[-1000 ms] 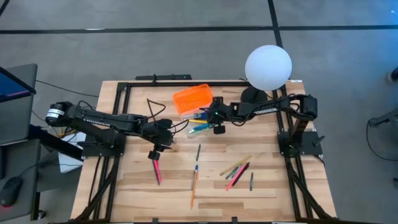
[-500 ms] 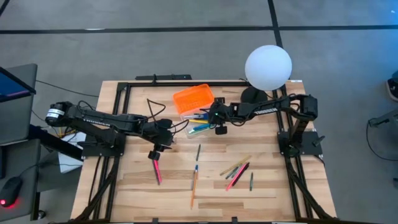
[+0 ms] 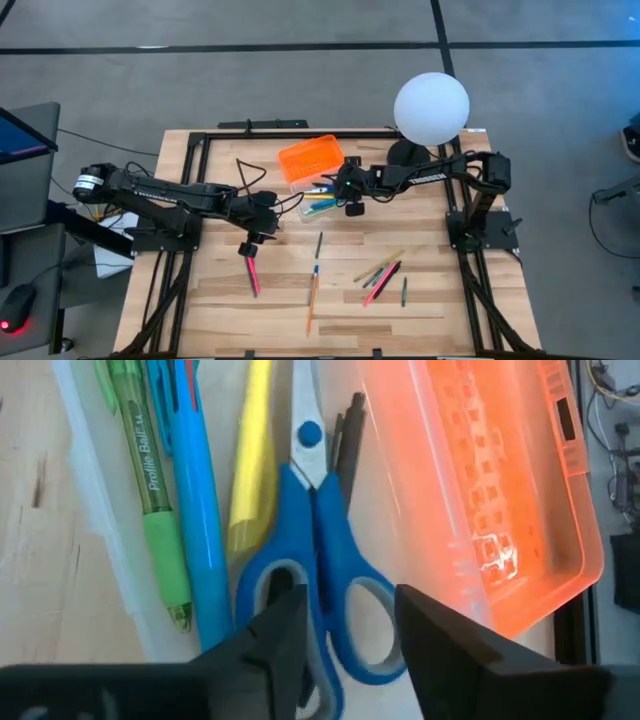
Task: Pick & place school supplies into a supply box
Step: Put the blue scissors into the supply box, then put the pink pen into the supply box
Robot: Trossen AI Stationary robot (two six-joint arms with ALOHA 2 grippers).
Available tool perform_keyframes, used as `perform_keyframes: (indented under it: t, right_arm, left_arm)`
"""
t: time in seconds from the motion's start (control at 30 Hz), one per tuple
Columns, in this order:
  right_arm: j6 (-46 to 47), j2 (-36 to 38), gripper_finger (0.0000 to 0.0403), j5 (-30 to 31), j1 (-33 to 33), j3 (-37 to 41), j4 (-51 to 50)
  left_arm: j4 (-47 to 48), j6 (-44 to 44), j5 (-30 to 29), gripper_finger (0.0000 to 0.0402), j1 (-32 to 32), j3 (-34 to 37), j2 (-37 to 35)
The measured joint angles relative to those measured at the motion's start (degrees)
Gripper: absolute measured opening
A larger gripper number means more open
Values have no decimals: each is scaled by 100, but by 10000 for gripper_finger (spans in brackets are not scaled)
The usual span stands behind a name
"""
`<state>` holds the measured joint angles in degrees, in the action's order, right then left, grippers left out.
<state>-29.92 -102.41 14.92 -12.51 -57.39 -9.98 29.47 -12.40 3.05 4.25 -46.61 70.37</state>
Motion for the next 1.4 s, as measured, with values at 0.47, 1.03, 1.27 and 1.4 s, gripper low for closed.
perform_keyframes:
  t: [0.47,1.03,1.27,1.4]
  right_arm:
    - [-6,596,162,-36,212,4,-167]
    - [1184,1912,132,-1115,2311,4,-803]
    - [1426,1862,121,-1115,3289,11,-594]
    - [1266,1899,116,-1093,3759,9,-278]
  left_arm:
    - [295,202,17,137,1,0,0]
    - [918,1506,-652,137,1557,0,0]
    - [109,1693,-942,137,2485,555,2]
    - [-319,2081,-1023,137,2743,1033,2]
